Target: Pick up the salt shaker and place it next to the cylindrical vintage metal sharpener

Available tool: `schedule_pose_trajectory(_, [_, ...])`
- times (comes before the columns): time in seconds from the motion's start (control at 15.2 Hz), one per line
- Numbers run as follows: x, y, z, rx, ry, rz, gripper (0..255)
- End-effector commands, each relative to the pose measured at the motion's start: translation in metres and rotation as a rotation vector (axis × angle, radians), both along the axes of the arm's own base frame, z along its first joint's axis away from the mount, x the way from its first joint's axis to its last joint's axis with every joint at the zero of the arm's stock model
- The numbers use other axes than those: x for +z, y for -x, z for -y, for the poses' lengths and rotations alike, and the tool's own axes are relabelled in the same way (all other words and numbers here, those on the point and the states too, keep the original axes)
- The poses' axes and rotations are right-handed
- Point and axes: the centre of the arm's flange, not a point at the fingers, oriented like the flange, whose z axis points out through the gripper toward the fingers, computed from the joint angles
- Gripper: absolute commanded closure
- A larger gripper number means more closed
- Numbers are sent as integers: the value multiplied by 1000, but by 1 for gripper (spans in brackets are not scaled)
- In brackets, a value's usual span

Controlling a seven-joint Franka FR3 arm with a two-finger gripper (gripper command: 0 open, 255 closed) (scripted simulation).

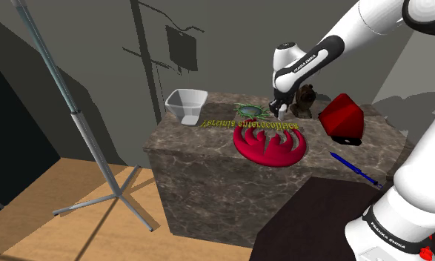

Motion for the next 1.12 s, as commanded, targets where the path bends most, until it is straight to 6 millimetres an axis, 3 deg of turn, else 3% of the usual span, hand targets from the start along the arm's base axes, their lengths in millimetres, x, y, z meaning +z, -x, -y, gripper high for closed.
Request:
schedule_pose_trajectory(0.0, [-11,2,-1,-1,-7,-17,255])
schedule_pose_trajectory(0.33, [-11,2,-1,-1,-7,-17,255])
schedule_pose_trajectory(0.4, [-13,2,-2,-1,-7,-17,0])
schedule_pose_trajectory(0.73, [-11,2,-1,-1,-7,-17,0])
schedule_pose_trajectory(0.99, [37,1,-13,-1,-7,-17,0])
schedule_pose_trajectory(1.06, [37,1,-13,-1,-7,-17,0])
